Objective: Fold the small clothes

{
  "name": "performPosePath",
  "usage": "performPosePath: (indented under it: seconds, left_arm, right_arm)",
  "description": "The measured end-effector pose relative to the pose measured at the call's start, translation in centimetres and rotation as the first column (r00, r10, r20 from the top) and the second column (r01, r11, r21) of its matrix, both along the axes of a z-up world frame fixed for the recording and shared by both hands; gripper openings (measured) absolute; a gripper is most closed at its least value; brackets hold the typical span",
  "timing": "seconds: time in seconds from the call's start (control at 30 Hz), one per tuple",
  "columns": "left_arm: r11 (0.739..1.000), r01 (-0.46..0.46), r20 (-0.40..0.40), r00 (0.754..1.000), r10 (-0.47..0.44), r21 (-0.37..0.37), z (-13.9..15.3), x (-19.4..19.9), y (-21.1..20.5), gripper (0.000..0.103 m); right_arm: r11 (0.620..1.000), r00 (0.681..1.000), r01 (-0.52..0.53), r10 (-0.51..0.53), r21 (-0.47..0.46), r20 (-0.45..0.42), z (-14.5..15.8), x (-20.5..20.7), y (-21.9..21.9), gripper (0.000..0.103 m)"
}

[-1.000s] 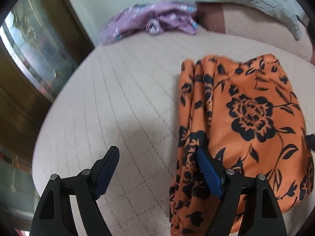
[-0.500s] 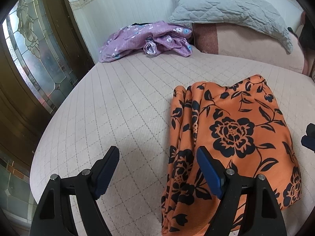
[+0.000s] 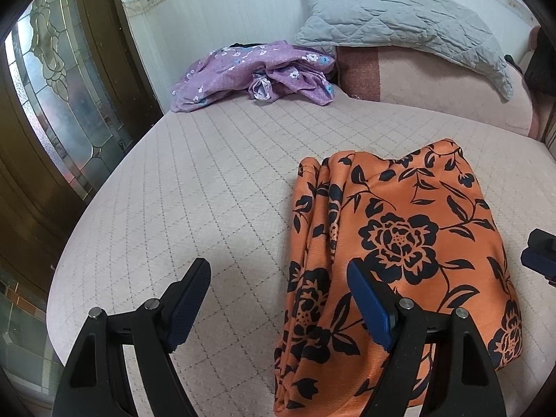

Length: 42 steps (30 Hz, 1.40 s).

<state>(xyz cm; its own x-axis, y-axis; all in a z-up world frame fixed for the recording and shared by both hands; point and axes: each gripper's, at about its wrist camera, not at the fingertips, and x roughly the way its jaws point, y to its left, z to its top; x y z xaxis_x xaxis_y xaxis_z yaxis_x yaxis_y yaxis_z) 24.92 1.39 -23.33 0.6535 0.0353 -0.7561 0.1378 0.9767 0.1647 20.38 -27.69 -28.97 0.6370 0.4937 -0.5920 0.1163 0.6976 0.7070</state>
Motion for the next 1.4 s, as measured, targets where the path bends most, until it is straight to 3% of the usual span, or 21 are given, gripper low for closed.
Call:
performPosePath:
  seconds: [0.57, 1.4]
  left_arm:
    - [1.0, 0.002, -0.005, 1.0, -0.002, -0.015, -0.09, 0.24, -0.49, 0.081]
    - [1.0, 0.006, -0.008, 1.0, -0.006, -0.014, -0.09, 0.34, -0.61, 0.081]
  right_arm:
    - [1.0, 0.999, -0.004, 0.005, -0.019, 0.033, 0.69, -0.26, 0.18, 0.062]
    - [0.999, 1.0, -0.011, 0.011, -0.031, 0.008, 0.28, -0.05, 0.46, 0.062]
